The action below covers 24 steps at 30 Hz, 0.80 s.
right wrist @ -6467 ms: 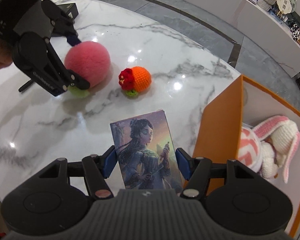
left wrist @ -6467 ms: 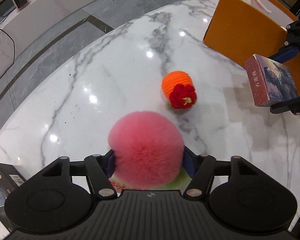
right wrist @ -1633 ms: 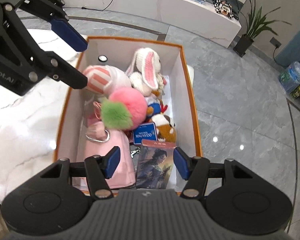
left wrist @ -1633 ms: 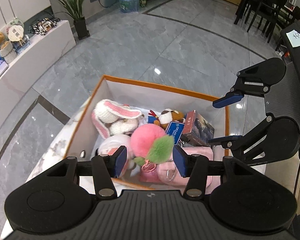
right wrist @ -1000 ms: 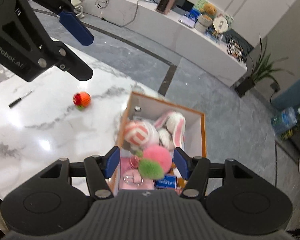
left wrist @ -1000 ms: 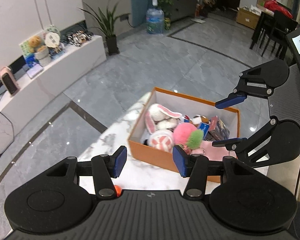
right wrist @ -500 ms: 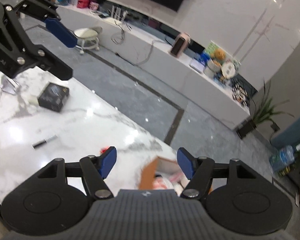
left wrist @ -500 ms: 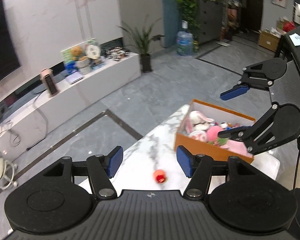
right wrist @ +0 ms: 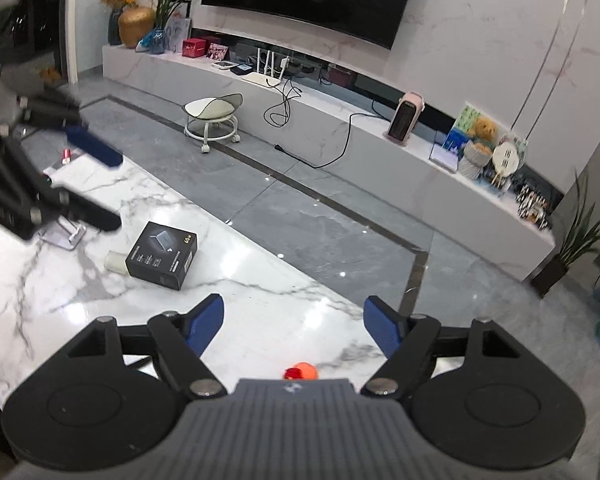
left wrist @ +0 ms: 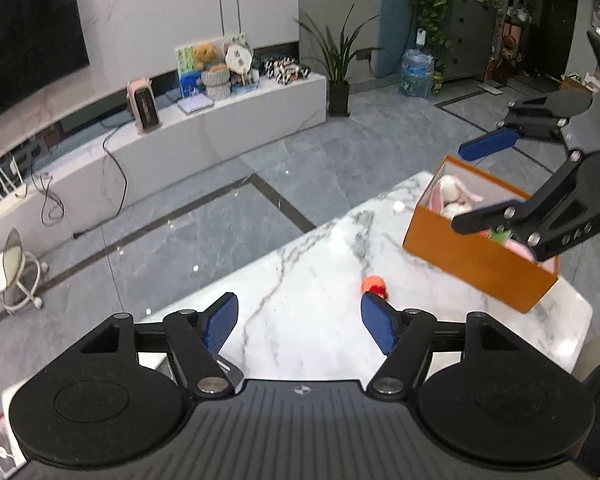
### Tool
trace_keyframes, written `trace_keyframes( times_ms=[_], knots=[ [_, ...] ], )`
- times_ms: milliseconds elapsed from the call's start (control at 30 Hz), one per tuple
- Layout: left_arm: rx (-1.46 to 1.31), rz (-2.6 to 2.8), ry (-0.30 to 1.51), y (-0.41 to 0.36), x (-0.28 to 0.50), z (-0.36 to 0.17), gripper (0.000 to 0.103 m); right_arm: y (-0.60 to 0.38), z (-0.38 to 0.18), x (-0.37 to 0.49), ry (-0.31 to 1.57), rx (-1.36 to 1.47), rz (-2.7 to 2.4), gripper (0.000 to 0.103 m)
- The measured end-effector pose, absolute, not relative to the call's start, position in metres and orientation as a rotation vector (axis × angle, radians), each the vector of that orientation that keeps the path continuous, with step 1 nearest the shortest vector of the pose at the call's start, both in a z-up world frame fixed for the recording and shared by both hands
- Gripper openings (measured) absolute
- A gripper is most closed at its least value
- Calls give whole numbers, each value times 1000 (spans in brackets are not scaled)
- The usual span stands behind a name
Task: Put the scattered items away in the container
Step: 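Move the left tool to the screwdriver while the right approaches the crochet fruit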
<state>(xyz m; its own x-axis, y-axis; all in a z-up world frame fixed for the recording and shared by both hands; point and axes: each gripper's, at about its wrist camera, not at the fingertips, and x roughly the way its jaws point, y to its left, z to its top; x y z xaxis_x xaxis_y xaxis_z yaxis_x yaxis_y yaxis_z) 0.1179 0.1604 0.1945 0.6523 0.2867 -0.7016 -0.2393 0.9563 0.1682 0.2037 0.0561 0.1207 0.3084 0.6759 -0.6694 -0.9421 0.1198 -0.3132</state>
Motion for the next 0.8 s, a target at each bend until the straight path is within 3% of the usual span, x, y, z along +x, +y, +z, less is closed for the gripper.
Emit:
trace_keyframes(
  times_ms=[500,633,800],
  knots=[
    [23,269,966,154,119,26,80,54,-9,271,593,-595,1057,80],
    [-6,274,1030,153,115,-9,60,55,-44,285,637,-557,1003,80],
    [19,280,1063,154,94,-28,60,61,-68,302,629,-581,951,80]
  ],
)
